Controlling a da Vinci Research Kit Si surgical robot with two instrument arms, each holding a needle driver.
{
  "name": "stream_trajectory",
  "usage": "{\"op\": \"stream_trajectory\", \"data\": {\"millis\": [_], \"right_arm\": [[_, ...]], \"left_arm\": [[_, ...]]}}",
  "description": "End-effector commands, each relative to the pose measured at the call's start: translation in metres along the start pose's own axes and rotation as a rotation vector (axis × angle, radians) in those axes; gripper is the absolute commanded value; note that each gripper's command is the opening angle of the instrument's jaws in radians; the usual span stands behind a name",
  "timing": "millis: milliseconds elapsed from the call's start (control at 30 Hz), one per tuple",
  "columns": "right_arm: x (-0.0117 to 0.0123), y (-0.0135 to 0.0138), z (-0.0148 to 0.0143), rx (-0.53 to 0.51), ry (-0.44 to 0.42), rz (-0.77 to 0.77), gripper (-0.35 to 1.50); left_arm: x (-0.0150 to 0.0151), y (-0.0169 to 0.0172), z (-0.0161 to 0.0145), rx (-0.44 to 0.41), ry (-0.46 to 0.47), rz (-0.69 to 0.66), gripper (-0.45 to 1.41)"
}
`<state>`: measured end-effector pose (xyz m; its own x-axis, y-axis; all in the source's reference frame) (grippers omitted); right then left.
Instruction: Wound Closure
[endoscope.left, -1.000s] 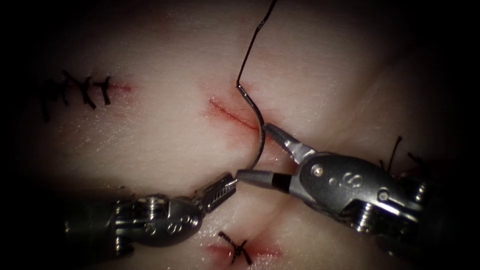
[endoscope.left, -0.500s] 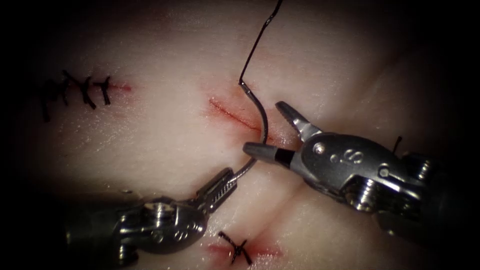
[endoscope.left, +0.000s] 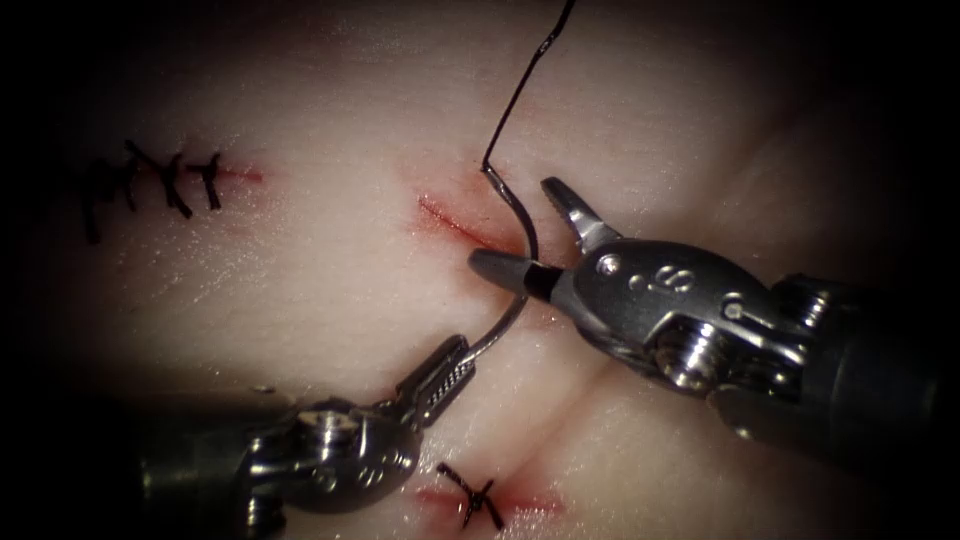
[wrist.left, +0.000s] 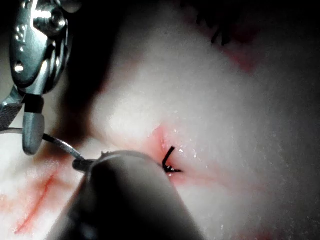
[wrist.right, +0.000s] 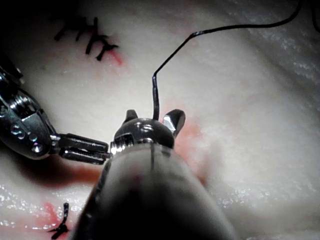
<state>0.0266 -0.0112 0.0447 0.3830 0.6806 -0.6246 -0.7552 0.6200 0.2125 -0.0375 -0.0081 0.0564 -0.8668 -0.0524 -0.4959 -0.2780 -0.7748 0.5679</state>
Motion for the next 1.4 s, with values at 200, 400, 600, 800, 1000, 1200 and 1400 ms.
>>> {"op": "stream_trajectory", "data": {"millis": [200, 400, 600, 800, 1000, 1200, 1400], "right_arm": [[0.0005, -0.0007, 0.0016, -0.008, 0.001, 0.010, 1.10], [-0.0003, -0.0013, 0.0011, -0.011, 0.004, 0.062, -0.12], [-0.0003, -0.0018, 0.0010, -0.011, -0.005, 0.066, -0.35], [-0.0001, -0.0018, 0.0010, -0.010, -0.010, 0.074, -0.35], [-0.0002, -0.0014, 0.0008, 0.013, 0.039, 0.056, -0.35], [-0.0006, -0.0003, 0.0002, 0.122, 0.137, 0.047, -0.35], [-0.0011, 0.0013, -0.0005, 0.297, 0.283, 0.026, -0.35]], "left_arm": [[0.0005, 0.0004, 0.0006, 0.016, -0.004, 0.017, -0.45], [0.0006, 0.0004, 0.0006, 0.021, -0.010, 0.027, -0.45], [0.0007, 0.0003, 0.0005, 0.033, -0.016, 0.029, -0.45], [0.0006, -0.0008, 0.0008, 0.021, 0.035, -0.066, 0.73], [0.0011, -0.0020, 0.0000, -0.091, 0.134, -0.348, 1.04], [0.0015, -0.0035, -0.0016, -0.244, 0.294, -0.562, 1.13], [0.0009, -0.0045, -0.0031, -0.403, 0.470, -0.795, 1.06]]}}
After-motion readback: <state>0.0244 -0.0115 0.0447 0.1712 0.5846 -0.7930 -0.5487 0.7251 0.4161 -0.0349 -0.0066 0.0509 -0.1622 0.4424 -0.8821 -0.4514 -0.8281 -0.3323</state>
